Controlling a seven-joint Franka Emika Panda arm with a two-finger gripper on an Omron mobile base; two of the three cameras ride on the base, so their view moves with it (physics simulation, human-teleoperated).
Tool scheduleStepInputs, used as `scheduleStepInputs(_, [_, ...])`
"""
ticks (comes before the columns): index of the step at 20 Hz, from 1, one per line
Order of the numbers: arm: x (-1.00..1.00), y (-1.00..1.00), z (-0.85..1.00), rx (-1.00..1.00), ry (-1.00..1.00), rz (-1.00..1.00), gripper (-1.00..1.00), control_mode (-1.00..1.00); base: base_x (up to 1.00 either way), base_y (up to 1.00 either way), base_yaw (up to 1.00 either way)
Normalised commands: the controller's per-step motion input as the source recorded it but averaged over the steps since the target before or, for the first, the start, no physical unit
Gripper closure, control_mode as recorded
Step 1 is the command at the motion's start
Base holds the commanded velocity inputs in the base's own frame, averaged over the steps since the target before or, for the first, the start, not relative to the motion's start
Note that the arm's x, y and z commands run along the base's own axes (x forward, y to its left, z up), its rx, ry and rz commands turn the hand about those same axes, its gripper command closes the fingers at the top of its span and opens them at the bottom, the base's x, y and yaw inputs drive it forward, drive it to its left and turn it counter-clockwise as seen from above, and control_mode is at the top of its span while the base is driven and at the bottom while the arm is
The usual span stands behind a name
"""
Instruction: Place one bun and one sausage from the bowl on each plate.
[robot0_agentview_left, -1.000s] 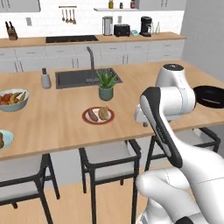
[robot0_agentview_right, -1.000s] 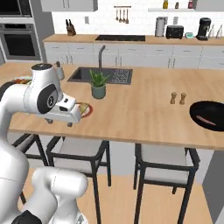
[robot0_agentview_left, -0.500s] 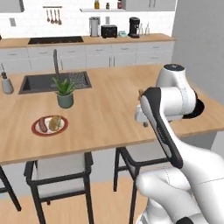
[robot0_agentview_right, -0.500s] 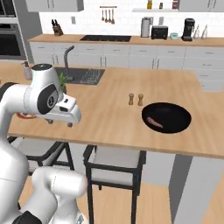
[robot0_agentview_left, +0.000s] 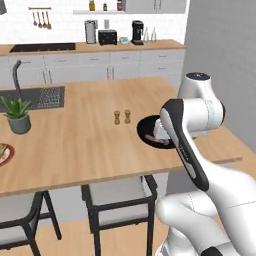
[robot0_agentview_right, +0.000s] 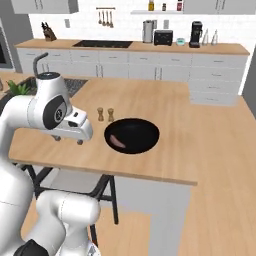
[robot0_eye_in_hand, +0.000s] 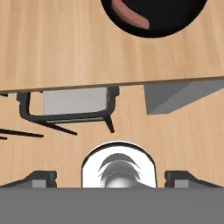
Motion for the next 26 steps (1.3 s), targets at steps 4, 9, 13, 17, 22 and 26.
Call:
scheduleStepInputs(4, [0.00, 0.00, 0.00, 0.00, 0.00, 0.00, -1.00, 1.00, -0.03, -0.87, -0.12])
scheduleStepInputs(9, [0.00, 0.00, 0.00, 0.00, 0.00, 0.00, -1.00, 1.00, 0.19, -0.27, -0.09])
scheduleStepInputs(13, [0.00, 0.00, 0.00, 0.00, 0.00, 0.00, -1.00, 1.00, 0.62, 0.00, 0.00])
scheduleStepInputs(17, [0.00, 0.00, 0.00, 0.00, 0.00, 0.00, -1.00, 1.00, 0.53, -0.01, 0.00])
scheduleStepInputs(22, [0.59, 0.13, -0.21, 0.02, 0.00, 0.31, -1.00, -1.00, 0.09, 0.00, 0.03])
scheduleStepInputs(26, [0.99, 0.30, -0.35, 0.04, 0.00, 0.52, -1.00, -1.00, 0.00, 0.00, 0.00])
